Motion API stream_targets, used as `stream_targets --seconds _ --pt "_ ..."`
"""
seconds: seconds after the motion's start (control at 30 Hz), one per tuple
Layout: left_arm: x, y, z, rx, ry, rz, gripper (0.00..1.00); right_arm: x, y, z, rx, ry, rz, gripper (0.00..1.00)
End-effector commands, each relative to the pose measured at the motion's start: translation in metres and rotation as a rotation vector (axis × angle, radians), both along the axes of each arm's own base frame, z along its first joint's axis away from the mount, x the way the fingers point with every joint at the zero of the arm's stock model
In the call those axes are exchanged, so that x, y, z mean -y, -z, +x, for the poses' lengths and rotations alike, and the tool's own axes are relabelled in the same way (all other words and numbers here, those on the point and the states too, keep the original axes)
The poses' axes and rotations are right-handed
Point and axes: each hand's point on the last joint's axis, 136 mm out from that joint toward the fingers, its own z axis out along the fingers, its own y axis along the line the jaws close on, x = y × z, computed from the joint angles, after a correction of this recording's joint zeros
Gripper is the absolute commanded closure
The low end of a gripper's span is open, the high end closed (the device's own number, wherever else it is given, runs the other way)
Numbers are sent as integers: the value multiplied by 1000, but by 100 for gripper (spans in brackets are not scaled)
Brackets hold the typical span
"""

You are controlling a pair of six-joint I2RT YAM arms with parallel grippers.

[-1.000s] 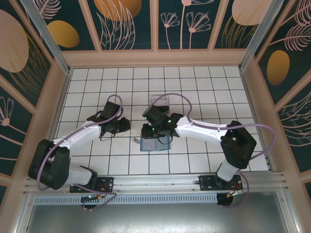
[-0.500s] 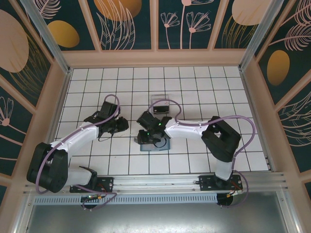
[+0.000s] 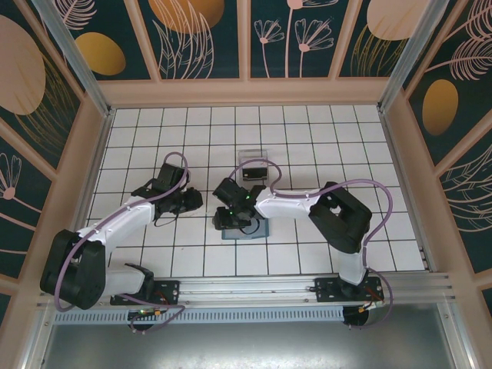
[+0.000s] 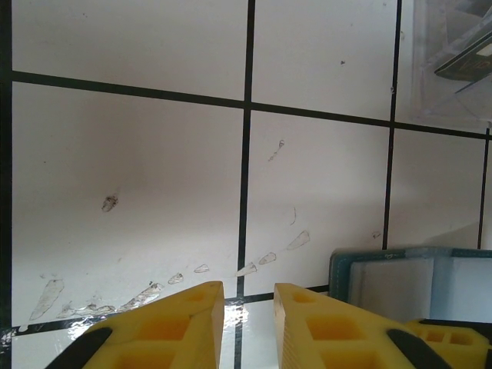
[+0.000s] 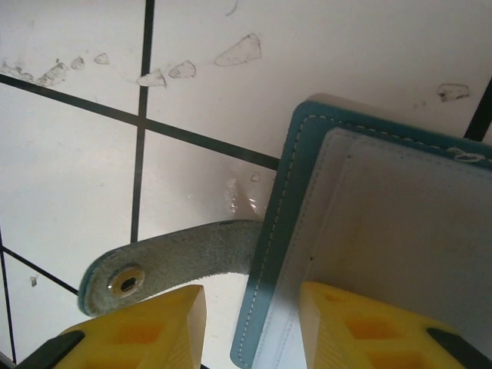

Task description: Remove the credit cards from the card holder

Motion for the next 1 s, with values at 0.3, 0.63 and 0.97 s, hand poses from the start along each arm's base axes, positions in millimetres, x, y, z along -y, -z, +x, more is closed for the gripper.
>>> stream_targets --seconds 0.3,0.63,0.97 --pt "1 -1 -2 7 22 -11 75 17 -2 -1 33 41 -109 60" --pt "3 -3 0 2 38 -9 75 33 1 -2 53 61 -214 58" --pt "7 -7 3 10 57 -21 75 43 3 5 137 51 -395 58"
